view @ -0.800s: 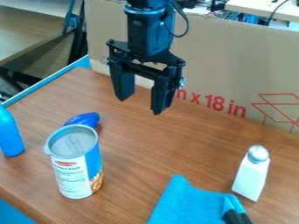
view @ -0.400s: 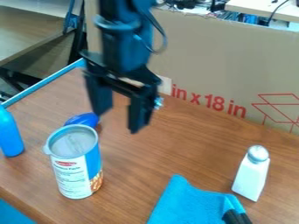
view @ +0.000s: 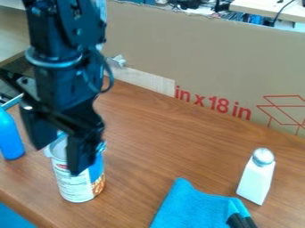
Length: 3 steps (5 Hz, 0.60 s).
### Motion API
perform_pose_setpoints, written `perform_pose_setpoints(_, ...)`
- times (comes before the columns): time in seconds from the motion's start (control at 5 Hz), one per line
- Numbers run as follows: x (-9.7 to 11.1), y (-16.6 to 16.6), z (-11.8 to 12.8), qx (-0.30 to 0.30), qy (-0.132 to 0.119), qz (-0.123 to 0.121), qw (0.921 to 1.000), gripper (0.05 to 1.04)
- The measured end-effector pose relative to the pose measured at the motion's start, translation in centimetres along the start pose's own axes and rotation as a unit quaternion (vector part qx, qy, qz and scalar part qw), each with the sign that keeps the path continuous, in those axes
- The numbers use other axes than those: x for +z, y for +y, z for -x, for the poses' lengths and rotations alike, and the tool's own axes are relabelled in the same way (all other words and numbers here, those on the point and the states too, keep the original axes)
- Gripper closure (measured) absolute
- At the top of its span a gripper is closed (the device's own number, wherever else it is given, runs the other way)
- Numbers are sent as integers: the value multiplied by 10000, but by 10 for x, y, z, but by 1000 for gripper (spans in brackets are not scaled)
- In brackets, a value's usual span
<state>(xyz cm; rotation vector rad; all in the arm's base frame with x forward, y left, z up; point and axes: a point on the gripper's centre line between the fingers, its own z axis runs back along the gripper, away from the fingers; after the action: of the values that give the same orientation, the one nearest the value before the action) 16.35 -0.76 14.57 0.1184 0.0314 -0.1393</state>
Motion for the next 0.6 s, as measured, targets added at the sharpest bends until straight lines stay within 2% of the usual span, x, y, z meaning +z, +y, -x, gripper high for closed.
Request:
perform_pose_setpoints(0.2, -20, 15, 8, 4, 566, -237, 9981, 83)
perform_pose_setpoints(0.4, -37, 41, 11, 214, 884, -201, 9957, 83)
perform_pose_setpoints(0.6, -53, 53, 5, 172, 992, -160, 9948, 83)
